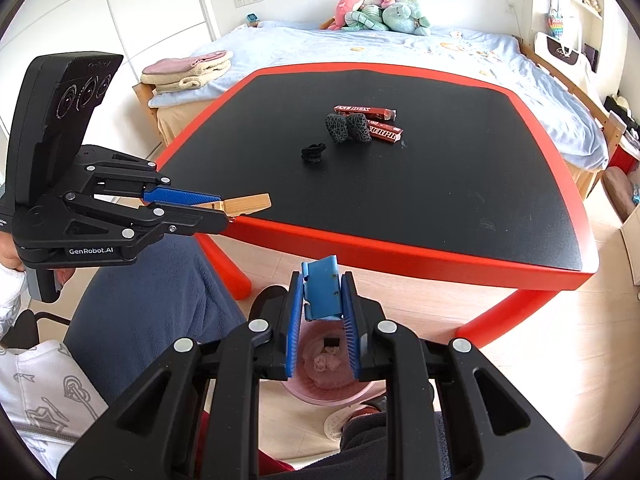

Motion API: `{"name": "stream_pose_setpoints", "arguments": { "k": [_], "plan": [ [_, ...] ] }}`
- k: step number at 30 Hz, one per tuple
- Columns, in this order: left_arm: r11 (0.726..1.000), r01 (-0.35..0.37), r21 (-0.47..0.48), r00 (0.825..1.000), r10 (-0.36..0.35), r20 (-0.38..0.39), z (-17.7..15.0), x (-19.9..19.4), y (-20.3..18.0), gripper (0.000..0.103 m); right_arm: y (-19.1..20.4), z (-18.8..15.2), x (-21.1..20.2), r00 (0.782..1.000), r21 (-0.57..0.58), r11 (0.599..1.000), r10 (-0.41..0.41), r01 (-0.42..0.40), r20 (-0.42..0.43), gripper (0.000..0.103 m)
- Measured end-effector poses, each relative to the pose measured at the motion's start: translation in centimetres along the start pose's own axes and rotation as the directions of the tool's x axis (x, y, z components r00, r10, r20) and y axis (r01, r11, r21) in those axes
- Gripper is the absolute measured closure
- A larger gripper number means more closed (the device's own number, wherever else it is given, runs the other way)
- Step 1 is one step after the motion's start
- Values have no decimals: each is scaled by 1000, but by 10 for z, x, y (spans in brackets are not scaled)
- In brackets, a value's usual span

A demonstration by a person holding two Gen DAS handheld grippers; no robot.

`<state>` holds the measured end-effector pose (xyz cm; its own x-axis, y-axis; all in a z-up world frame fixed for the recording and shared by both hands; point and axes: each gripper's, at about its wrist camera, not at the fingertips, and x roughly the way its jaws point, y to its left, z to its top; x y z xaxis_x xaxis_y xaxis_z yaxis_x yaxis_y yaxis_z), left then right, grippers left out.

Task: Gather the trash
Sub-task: 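Carry clothespin and blue card to the wastebasket and open both tools, then move both open tools back toward the table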

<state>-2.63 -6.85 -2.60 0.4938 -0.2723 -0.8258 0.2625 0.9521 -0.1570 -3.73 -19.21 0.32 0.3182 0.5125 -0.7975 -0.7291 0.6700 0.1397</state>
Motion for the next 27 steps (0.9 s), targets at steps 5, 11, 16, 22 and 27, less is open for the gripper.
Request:
{"name": "stream_pose_setpoints", "arguments": {
  "k": [5, 11, 16, 22, 27],
  "plan": [
    [1000, 23, 13, 1000, -23, -16, -4, 3, -8, 88, 1, -5, 0, 1000, 5, 1000, 16, -16, -5, 84],
    [999, 35, 16, 999, -35, -27, -6, 6, -8, 43, 0, -9, 2, 1000, 3, 1000, 12, -12, -19, 22],
    [1000, 10, -23, 1000, -10, -3, -7, 5, -1, 14, -6, -10, 3, 999, 27, 999, -23, 23, -24, 11],
    [999, -24, -45, 1000, 25, 14, -5, 2, 5, 8, -10, -12, 5, 999, 46, 998, -31, 32, -20, 8],
    [997, -42, -68, 999, 44, 21, -5, 0, 11, 8, -10, -12, 5, 1000, 53, 998, -26, 27, -15, 7]
  ]
}}
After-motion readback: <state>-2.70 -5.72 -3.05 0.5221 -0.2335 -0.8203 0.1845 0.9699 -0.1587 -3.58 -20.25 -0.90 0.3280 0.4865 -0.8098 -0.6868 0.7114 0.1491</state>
